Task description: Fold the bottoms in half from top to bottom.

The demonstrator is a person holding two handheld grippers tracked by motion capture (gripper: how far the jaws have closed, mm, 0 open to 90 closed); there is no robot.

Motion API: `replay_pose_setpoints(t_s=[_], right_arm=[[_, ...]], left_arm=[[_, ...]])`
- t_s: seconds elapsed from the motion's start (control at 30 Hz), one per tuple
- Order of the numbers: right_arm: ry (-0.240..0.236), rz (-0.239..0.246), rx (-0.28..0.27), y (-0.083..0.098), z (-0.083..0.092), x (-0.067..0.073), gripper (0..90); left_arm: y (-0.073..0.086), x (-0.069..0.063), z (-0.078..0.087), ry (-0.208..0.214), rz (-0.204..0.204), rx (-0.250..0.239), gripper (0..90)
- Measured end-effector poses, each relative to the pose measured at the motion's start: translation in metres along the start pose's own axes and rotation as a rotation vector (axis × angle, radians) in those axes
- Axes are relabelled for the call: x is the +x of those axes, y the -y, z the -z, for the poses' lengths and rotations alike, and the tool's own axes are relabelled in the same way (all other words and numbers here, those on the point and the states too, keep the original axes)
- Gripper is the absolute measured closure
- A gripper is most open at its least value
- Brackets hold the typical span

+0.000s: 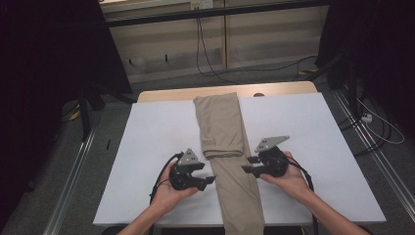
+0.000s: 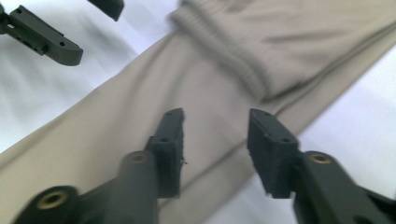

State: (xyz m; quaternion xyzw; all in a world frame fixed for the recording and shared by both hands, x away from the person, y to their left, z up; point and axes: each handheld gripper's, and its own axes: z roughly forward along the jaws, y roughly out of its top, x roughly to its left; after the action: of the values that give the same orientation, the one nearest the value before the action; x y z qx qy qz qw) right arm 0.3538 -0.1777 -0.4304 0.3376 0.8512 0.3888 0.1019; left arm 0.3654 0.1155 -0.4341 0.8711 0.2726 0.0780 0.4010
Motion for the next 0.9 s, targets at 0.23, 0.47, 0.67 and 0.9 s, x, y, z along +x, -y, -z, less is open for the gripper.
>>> replay_pose_setpoints(t_s=[0.23,0.47,0.67,0.9], right_arm=[[0.062,0.058,0.012,-0.026,-0.033,-0.016,43.0],[0.12,0.113,-0.013,-0.026,-0.051,-0.021,60.0],[0.126,0.086,-0.027,-0.027,-0.051,-0.03,79.8],[0.111,0.07,-0.031,-0.028,-0.05,-0.032,84.2]], left_arm=[[-0.017,0.039,-0.017,-0.117,0.034,-0.023,37.8],[-0.024,0.043,-0.032,-0.087,0.006,-0.012,35.3],[-0.028,0.04,-0.039,-0.104,-0.036,-0.012,45.2],[-0.031,0.053,-0.041,-0.064,0.028,-0.028,77.4]])
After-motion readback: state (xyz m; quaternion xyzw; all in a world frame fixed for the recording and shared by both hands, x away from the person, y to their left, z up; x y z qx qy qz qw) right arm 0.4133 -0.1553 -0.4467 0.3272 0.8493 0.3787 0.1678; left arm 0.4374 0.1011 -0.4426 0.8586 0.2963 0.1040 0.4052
